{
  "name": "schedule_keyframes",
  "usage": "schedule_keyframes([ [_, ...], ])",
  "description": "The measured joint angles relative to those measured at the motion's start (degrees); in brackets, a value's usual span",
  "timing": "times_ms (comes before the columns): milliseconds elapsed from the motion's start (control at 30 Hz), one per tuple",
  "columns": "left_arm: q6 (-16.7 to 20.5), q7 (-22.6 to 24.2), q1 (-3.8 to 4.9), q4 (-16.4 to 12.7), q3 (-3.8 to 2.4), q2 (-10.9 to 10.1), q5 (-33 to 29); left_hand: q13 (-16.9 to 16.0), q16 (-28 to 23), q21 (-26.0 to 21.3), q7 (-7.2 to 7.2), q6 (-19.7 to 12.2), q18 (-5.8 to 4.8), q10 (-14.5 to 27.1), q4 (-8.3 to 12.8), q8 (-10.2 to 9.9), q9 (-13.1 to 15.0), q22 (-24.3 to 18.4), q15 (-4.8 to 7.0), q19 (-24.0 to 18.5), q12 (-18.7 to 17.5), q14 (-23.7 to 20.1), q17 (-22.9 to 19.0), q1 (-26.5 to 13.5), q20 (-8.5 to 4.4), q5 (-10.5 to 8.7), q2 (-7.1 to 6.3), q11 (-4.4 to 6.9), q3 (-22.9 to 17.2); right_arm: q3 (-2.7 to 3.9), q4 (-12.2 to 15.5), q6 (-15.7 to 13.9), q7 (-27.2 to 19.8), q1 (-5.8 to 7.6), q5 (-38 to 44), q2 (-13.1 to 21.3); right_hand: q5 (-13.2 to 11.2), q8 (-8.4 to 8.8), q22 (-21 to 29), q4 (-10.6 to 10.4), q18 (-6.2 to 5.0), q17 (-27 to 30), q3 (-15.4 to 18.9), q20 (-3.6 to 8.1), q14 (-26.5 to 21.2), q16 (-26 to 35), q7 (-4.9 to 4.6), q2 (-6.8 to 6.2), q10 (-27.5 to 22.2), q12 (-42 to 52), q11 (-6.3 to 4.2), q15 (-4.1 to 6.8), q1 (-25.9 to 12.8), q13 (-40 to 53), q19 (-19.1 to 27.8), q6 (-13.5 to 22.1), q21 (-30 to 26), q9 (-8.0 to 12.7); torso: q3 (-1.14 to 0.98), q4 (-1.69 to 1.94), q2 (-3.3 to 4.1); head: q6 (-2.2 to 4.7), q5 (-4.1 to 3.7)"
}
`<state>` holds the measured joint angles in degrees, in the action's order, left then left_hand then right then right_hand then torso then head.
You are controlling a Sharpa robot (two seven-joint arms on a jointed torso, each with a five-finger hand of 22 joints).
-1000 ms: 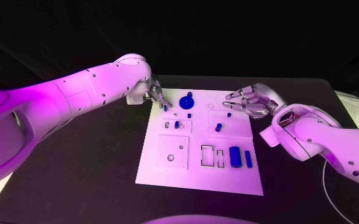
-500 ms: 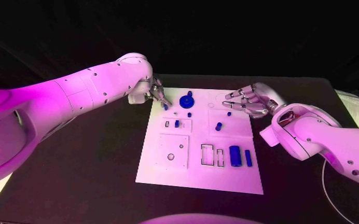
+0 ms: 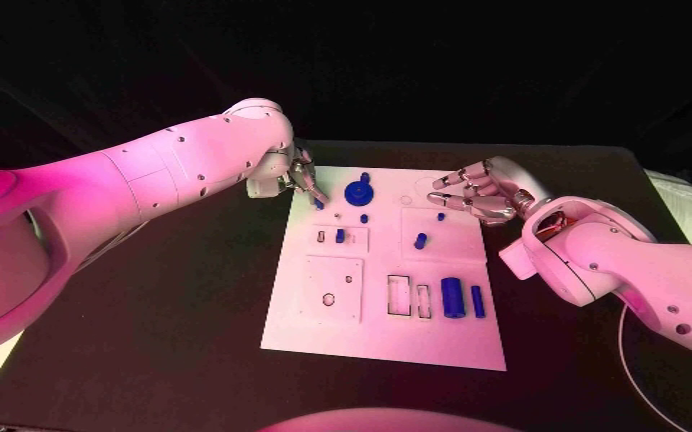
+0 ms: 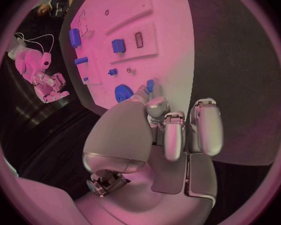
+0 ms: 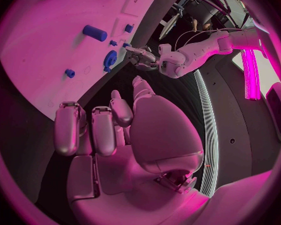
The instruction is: Assemble the parts on the task board
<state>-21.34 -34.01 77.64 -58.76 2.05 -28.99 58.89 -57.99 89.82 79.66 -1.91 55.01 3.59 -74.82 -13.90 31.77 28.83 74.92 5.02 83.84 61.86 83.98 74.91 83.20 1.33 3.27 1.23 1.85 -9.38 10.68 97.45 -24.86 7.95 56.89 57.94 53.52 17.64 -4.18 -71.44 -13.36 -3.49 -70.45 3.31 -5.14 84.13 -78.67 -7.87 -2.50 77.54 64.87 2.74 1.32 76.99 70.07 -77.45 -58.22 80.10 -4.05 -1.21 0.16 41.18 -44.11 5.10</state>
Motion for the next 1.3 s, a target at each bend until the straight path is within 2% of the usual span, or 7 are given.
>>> schedule_keyframes([
  [133,0.09,0.01,-0.09,-0.07,0.04,-0.12,-0.06,0.19,0.00,0.00,-0.20,-0.21,0.00,0.01,-1.54,-0.03,0.10,0.00,0.00,0.00,-0.17,0.00,0.00,-0.54,0.00,0.00,-2.90,-0.01,-3.97,0.00,0.00,0.00,0.00,-0.02,-0.01,-0.03,0.00,0.00,0.00,0.00,0.00,0.00,0.00,0.00,0.00,0.00,0.00,0.00,0.00,0.00,0.00,0.00,0.00,0.00,0.00,0.00,0.00,0.00,0.00,0.03,-0.01,-0.10,-0.01],
  [333,1.21,1.07,-0.24,-2.56,0.05,-1.91,-0.02,0.36,0.00,0.27,-0.21,-0.20,0.00,-0.56,-0.73,0.74,0.93,0.00,0.00,0.00,-0.17,0.00,0.00,-3.48,0.00,0.01,-7.19,-0.08,-11.84,0.00,0.03,0.00,-0.01,-0.04,-0.02,-0.04,0.00,0.00,0.00,0.00,0.00,0.00,0.00,0.00,0.00,0.00,0.00,0.00,0.00,0.00,0.00,0.00,0.00,0.00,0.00,0.00,0.00,0.00,-0.01,0.00,-0.01,-0.06,0.20],
  [500,3.47,2.71,-0.25,-6.25,-0.03,-4.16,-0.05,0.34,0.00,0.56,-0.22,-0.20,0.00,-1.18,0.11,1.14,1.20,-0.01,0.00,0.00,-0.17,0.00,0.00,-5.28,0.00,0.01,-8.98,-0.09,-15.97,0.00,0.03,0.00,-0.01,-0.06,-0.03,0.09,0.00,0.00,0.00,0.00,0.00,0.01,0.00,0.00,0.00,0.00,0.00,0.00,0.00,0.00,0.00,0.00,0.00,0.00,0.00,0.00,0.00,0.00,-0.02,0.07,-0.06,-0.03,0.18],
  [600,5.25,3.64,-0.25,-8.69,-0.05,-5.76,-0.56,0.01,0.00,0.83,-0.45,0.04,0.00,-1.65,0.23,1.47,1.41,-0.01,0.00,0.00,0.42,0.00,0.00,-6.40,0.00,1.67,-10.10,0.00,-17.50,0.00,0.03,0.00,-0.01,-0.06,-0.04,0.13,0.00,0.00,0.00,0.00,0.00,0.01,0.00,0.00,0.00,0.00,0.00,0.00,0.00,0.00,0.00,0.00,0.00,0.00,0.00,0.00,0.00,0.00,-0.07,0.13,-0.18,-0.06,0.27],
  [900,9.06,4.76,-0.33,-13.89,0.02,-9.58,-2.75,-0.67,0.00,1.26,-0.33,0.37,0.00,-2.17,1.00,1.69,1.49,-0.01,0.00,0.00,1.05,0.00,0.04,-7.32,0.00,3.11,-10.99,0.10,-18.84,0.00,0.00,0.00,-0.01,-0.06,-0.11,0.17,0.00,0.00,0.00,0.00,0.00,0.01,0.00,0.00,0.00,0.00,0.00,0.00,0.00,0.00,0.00,0.00,0.00,0.00,0.00,0.00,0.00,0.00,-0.12,0.24,-0.31,-0.12,0.42],
  [933,9.26,4.76,-0.40,-14.35,0.04,-9.92,-2.90,-0.67,0.00,1.36,-0.33,0.37,-0.48,-2.19,1.00,1.71,1.51,-0.01,0.00,0.00,1.05,0.00,0.04,-7.32,0.00,3.11,-10.99,0.12,-18.85,0.00,0.00,0.00,-0.01,-0.07,-0.12,0.17,0.00,0.00,0.00,0.00,0.00,0.01,0.00,0.00,0.00,0.00,0.00,0.00,0.00,0.00,0.00,0.00,0.00,0.00,0.00,0.00,0.00,0.00,-0.12,0.25,-0.31,-0.13,0.44],
  [1300,9.98,4.27,-1.79,-18.82,0.27,-12.46,-2.01,-1.04,0.00,1.61,-0.33,0.78,-0.89,-2.60,1.76,1.71,1.56,-0.01,0.00,0.00,1.37,0.00,0.03,-7.93,0.01,3.37,-11.60,0.12,-19.60,0.00,0.00,0.00,-0.01,-0.13,-0.23,0.22,0.00,0.00,0.00,0.00,0.00,0.01,0.00,0.00,0.00,0.00,0.00,0.00,0.00,0.00,0.00,0.00,0.00,0.00,0.00,0.00,0.00,0.00,-0.12,0.24,-0.29,-0.33,0.84],
])
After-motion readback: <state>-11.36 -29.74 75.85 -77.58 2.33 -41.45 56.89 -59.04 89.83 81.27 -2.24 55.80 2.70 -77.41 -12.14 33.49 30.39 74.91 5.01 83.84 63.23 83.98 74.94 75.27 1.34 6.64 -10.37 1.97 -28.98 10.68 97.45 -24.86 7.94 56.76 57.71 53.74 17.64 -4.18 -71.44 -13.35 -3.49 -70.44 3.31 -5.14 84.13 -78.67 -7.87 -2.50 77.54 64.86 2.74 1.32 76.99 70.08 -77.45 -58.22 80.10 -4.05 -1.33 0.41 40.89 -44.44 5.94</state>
